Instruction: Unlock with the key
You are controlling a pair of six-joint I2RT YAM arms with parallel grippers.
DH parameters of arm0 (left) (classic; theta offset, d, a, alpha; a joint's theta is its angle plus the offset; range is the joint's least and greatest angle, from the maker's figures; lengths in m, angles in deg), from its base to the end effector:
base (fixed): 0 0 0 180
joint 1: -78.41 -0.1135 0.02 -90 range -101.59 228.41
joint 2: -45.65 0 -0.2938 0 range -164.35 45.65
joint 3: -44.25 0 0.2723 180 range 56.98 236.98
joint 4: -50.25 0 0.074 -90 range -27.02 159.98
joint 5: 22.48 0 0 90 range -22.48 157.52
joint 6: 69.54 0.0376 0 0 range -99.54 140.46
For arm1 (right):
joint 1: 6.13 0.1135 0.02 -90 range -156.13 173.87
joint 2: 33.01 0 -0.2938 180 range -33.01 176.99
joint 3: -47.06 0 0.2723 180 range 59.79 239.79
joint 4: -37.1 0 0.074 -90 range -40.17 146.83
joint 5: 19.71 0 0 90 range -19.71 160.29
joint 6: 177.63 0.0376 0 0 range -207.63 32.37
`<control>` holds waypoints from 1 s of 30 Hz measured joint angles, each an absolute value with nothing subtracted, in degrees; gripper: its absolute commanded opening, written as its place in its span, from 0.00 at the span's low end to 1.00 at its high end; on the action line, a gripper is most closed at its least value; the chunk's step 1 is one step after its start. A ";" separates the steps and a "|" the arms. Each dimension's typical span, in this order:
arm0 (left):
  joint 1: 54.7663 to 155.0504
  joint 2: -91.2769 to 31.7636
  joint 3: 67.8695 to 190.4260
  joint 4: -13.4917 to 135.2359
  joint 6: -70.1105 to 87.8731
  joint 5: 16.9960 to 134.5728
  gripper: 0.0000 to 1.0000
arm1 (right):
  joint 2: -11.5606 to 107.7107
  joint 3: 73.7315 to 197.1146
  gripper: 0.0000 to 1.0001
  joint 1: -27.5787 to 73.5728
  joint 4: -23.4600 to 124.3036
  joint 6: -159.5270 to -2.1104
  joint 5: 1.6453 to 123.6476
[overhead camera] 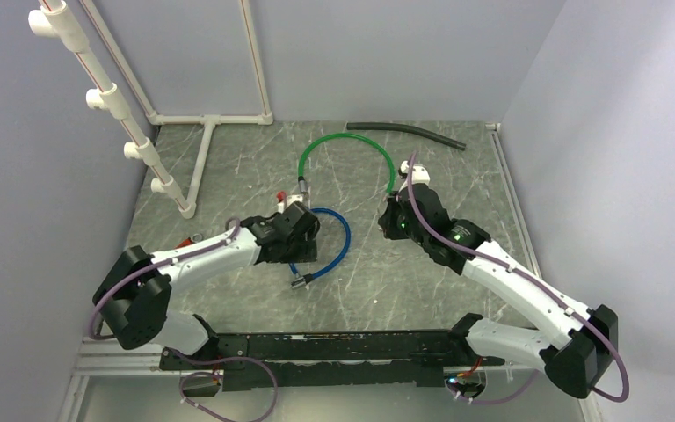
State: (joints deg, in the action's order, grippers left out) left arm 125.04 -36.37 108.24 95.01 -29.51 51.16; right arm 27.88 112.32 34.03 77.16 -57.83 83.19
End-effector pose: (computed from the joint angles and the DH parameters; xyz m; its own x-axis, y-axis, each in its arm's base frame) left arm 0.2058 -0.2024 0.2223 -0.8592 -0.1604 -0.4859 -0.0759 0.9790 -0.1890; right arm 0.1876 0.1474 0.3264 -0.6305 0.1018 -0.7695 -0.2037 0.9349 0.2906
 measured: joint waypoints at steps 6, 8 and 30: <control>126.72 -37.02 115.54 94.57 -9.03 62.99 0.68 | 26.50 111.56 0.00 33.86 77.22 -57.85 83.89; 127.69 -39.25 119.39 96.30 -3.81 65.50 0.66 | 25.52 111.01 0.00 33.68 77.25 -57.85 84.35; 133.30 -60.96 127.26 108.60 2.88 59.99 0.14 | 22.11 109.11 0.00 32.46 79.76 -58.51 85.31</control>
State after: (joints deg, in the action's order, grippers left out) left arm 133.30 -60.96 127.26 108.60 2.88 59.99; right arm 22.11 109.11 32.46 79.76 -58.51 85.31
